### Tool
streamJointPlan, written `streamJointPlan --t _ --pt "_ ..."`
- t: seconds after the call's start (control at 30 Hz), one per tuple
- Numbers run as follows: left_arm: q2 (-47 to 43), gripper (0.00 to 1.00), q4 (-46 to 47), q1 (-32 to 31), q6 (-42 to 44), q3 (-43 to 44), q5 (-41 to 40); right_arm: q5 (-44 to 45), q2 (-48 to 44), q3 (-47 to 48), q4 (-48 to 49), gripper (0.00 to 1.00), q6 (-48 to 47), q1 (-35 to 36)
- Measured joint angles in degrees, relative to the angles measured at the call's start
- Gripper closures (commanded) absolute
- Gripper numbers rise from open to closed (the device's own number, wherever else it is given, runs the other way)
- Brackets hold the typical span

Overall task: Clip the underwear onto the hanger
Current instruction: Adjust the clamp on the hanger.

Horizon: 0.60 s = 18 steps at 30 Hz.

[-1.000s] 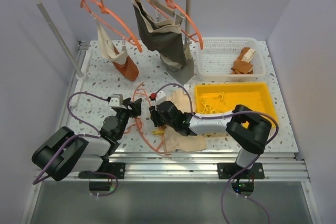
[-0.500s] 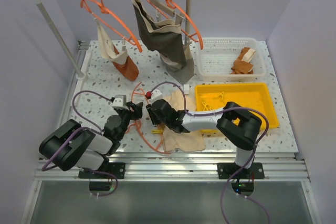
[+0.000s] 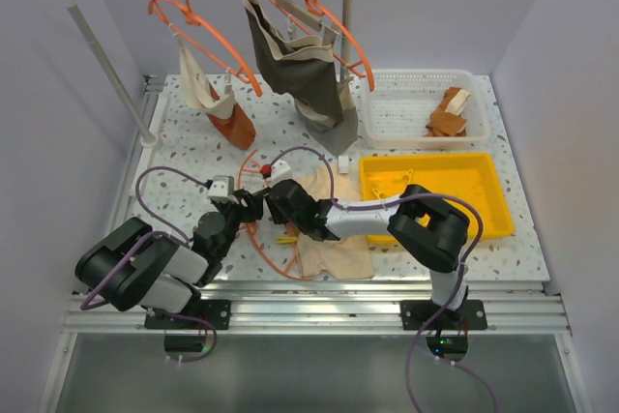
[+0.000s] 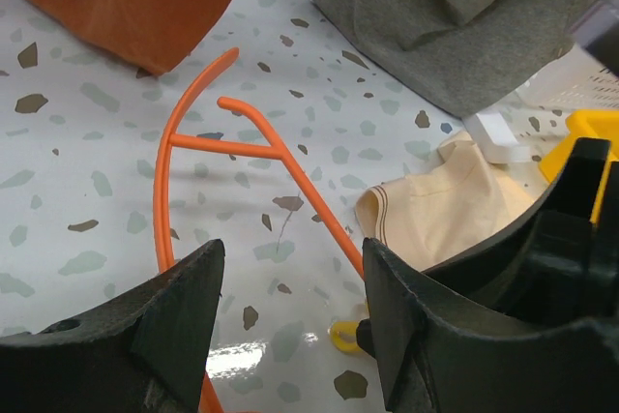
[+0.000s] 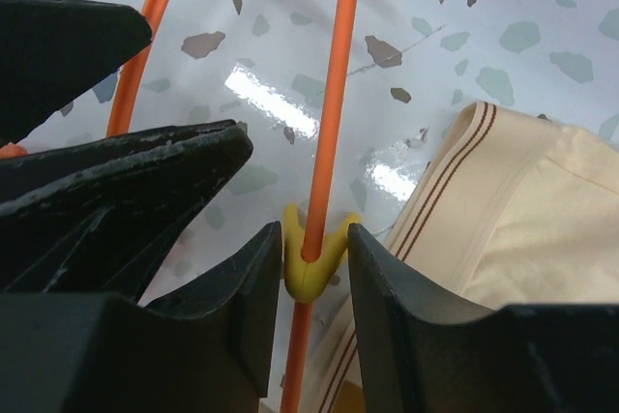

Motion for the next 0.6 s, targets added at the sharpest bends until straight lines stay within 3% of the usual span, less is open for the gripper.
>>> streamJointPlan --t 0.47,0.6 --pt "-4.44 0.37 0.00 0.00 0.00 0.00 -0.13 -0.13 2.51 2.21 -0.85 0.56 -0.07 -0.68" --pt "-6.12 0.37 0.02 0.00 -0.02 0.00 -0.22 -0.15 2.60 2.21 -1.84 0.58 -0.09 -0.68"
